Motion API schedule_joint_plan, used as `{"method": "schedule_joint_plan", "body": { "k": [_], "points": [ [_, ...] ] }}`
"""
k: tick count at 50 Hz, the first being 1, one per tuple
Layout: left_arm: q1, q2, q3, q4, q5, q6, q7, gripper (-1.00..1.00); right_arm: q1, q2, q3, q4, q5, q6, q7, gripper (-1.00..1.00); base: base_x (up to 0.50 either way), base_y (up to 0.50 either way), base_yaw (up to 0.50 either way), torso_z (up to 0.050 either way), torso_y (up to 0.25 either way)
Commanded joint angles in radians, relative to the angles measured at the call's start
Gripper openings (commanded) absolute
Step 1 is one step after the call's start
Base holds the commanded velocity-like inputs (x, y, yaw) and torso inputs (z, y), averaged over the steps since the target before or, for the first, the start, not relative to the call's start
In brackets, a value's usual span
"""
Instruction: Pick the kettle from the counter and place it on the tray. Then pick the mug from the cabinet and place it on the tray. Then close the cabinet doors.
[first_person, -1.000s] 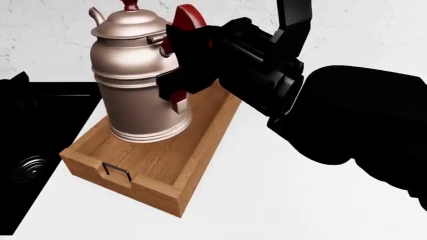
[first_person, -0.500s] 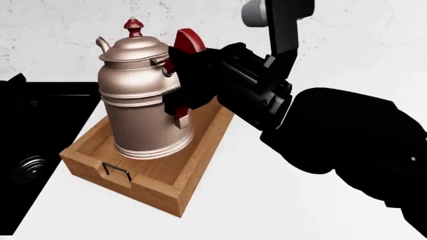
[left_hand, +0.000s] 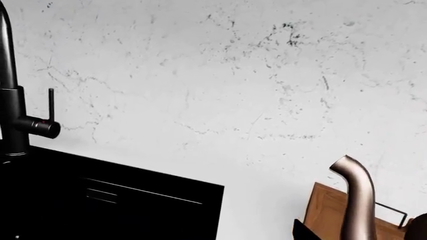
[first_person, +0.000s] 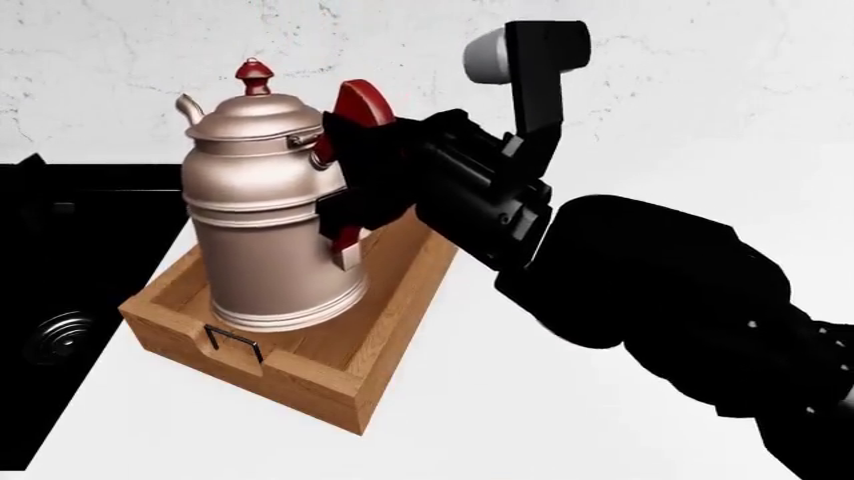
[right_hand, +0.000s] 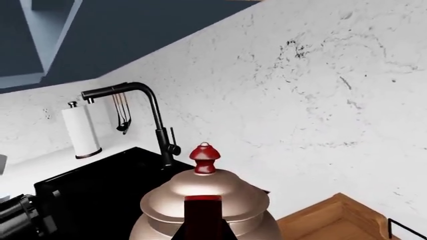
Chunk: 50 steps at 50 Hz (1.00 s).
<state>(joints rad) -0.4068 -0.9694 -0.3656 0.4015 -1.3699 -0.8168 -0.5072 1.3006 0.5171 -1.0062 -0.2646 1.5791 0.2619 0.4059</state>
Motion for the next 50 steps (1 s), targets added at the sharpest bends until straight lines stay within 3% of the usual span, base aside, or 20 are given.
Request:
{"method": "schedule_joint_plan", "body": {
  "k": [1, 50],
  "points": [
    [0.025, 0.005, -0.014, -0.006, 0.014, 0.009, 0.015, 1.0, -0.023, -0.031, 0.015, 0.047, -0.05, -0.029, -0.054, -1.0, 0.0, 0.0, 0.0, 0.0, 0.01],
    [0.068, 0.019, -0.033, -0.022, 0.036, 0.027, 0.042, 1.0, -0.117, -0.062, -0.014, 0.157, -0.189, -0.115, -0.173, -1.0, 0.0, 0.0, 0.0, 0.0, 0.0]
  ]
}}
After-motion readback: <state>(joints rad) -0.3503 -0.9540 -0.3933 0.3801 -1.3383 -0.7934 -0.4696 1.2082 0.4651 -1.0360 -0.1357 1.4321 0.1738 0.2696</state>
